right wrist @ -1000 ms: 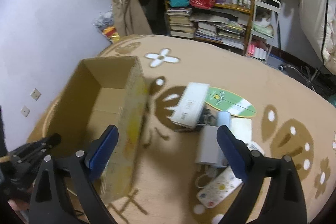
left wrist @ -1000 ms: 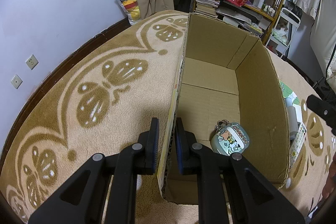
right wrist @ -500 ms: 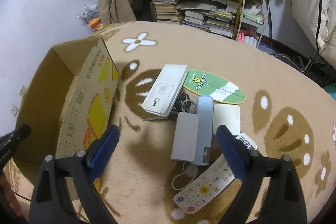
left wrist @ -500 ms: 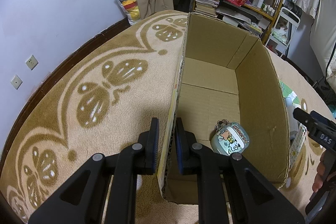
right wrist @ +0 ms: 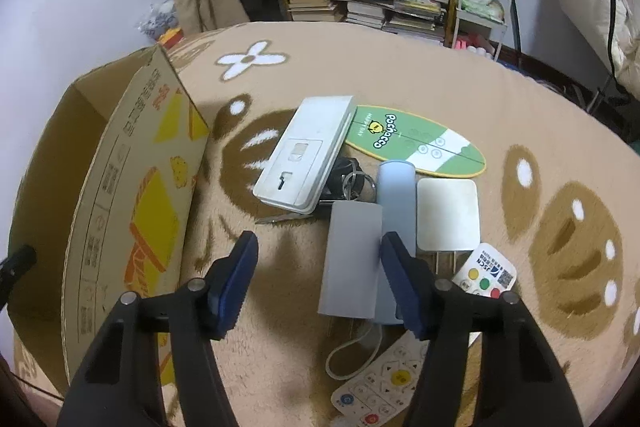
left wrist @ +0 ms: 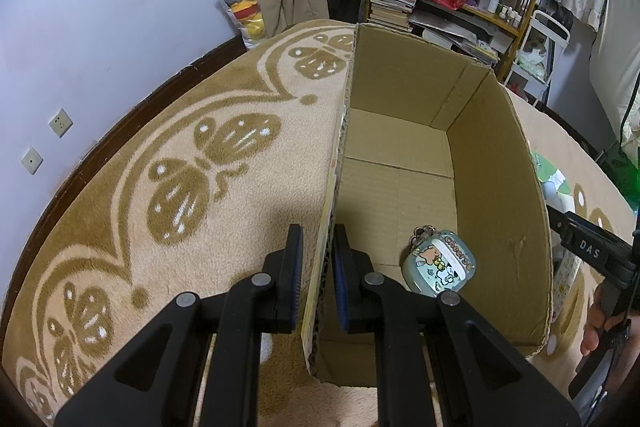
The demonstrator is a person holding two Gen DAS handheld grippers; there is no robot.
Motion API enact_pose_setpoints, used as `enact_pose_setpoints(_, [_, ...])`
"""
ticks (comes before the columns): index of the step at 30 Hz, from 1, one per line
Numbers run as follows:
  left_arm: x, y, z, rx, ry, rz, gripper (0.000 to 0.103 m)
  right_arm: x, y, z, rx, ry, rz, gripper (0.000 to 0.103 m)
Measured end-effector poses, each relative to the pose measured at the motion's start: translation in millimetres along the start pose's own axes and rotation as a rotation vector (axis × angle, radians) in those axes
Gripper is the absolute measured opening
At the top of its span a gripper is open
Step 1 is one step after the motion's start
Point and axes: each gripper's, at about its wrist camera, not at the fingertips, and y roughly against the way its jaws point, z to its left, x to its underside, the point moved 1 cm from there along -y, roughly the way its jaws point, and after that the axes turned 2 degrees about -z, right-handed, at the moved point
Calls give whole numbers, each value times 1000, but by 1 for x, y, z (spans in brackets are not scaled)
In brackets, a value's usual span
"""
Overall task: Organize rigid objects
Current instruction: 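Move the right tool to the white power adapter and grasp it, then lift the white power adapter and carry it into the box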
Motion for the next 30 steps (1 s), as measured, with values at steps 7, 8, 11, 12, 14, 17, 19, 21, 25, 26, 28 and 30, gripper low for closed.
enact_pose_setpoints(7, [0,0,0,2,2,0,13,2,-5,-6,-8,-35,14,55])
enact_pose_setpoints(8, [0,0,0,2,2,0,13,2,-6,-6,-7,-36,13,55])
enact_pose_setpoints(11, [0,0,0,3,3,1,13,3,-5,-5,-11,-35,10,52])
enact_pose_setpoints(12, [0,0,0,3,2,0,13,3,-5,-5,-14,-34,8,48])
enact_pose_setpoints(14, [1,0,0,4,4,0,13,3,-5,-4,-5,-24,7,41])
enact_pose_setpoints(17, [1,0,0,4,3,0,13,3,-5,-6,2,-21,11,39])
enact_pose_setpoints(19, [1,0,1,3,2,0,13,2,-5,-7,-7,-28,12,39])
enact_pose_setpoints(21, [1,0,1,3,2,0,13,1,-5,-9,-13,-33,17,39])
enact_pose_setpoints(25, [1,0,1,4,3,0,14,-2,-7,-17,-58,-78,33,39])
enact_pose_setpoints(26, [1,0,1,4,3,0,14,-1,-7,-19,-62,-85,38,39])
enact_pose_setpoints(28, [1,0,1,3,2,0,14,-2,-10,-22,-75,-98,46,39])
enact_pose_setpoints(30, [1,0,1,4,3,0,14,-2,-12,-25,-88,-109,53,39])
